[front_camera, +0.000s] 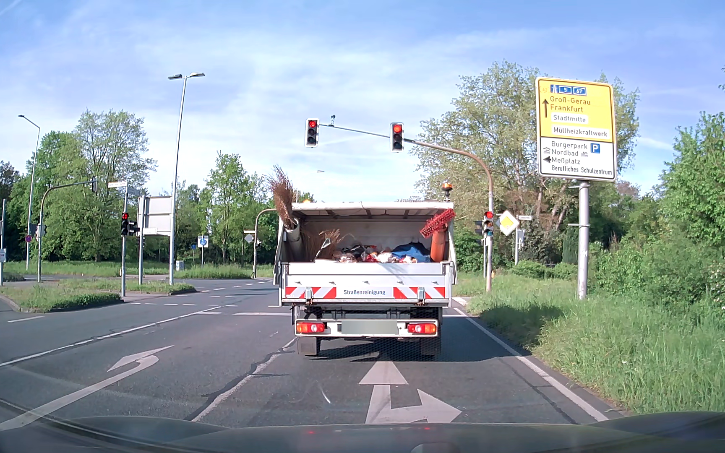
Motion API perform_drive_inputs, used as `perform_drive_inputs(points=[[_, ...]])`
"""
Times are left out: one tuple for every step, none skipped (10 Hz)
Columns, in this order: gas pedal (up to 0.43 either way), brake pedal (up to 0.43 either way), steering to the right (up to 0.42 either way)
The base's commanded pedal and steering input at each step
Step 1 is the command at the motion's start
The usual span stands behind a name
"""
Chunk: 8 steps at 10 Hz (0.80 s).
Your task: Follow the waypoints while adhering to traffic rules and regulations
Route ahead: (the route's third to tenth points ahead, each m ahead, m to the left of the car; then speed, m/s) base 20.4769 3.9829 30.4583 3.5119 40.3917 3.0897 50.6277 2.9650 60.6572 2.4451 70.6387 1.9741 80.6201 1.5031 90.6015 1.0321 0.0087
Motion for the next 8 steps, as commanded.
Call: perform_drive_inputs(points=[[0.000,0.274,-0.004],[0.000,0.274,-0.004],[0.000,0.274,-0.004],[0.000,0.274,-0.004],[0.000,0.274,-0.004],[0.000,0.274,-0.004],[0.000,0.274,-0.004],[0.000,0.274,-0.004]])
